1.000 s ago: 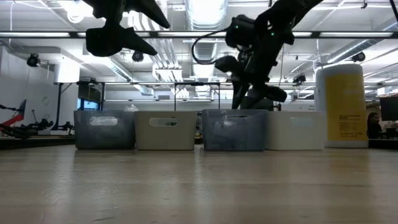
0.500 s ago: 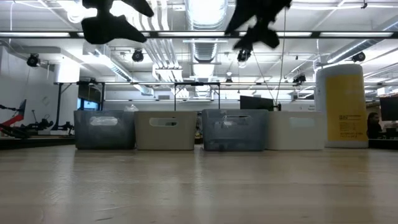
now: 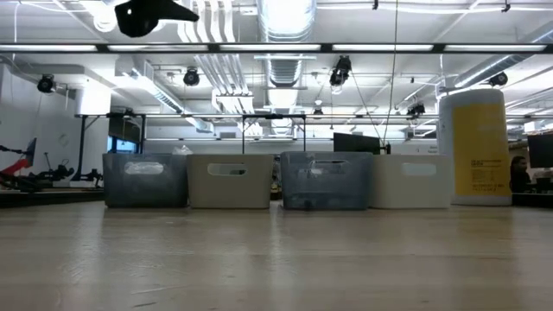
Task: Pick & Place Travel size toiletries
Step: Return to Home Position
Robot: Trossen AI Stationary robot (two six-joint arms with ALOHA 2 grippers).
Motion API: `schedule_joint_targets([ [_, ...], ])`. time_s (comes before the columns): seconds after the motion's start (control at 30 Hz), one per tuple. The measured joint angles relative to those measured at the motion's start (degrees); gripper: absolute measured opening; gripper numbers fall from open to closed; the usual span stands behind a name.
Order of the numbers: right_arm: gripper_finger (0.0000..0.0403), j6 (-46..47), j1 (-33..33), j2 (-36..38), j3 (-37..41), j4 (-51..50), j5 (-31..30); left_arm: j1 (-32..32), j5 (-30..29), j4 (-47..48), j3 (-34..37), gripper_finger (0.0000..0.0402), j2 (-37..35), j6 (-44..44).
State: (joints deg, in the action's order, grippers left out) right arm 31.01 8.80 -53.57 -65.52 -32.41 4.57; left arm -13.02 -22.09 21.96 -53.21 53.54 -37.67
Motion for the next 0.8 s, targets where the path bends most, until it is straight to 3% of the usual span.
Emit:
schedule_joint_targets([
  [0.13, 0.0275, 2.8, 3.8, 7.2, 9.9, 5.3, -1.0, 1.6, 1.8, -2.1, 0.0, 0.0255, -2.2, 1.7],
  [0.4, 0.03, 3.8, 5.6, 22.7, 33.8, 28.0, -1.0, 3.3, 4.2, -4.4, 2.4, 0.0255, -8.2, 7.3],
  [0.6, 0.0318, -1.3, 5.6, 30.1, 42.9, 31.8, -3.2, 6.0, 7.4, -13.1, 14.0, 0.0255, -17.6, 12.0],
  [0.8, 0.0336, 3.8, 5.6, 33.5, 47.5, 31.9, -8.7, 6.8, 9.6, -22.0, 27.9, 0.0255, -28.9, 15.8],
])
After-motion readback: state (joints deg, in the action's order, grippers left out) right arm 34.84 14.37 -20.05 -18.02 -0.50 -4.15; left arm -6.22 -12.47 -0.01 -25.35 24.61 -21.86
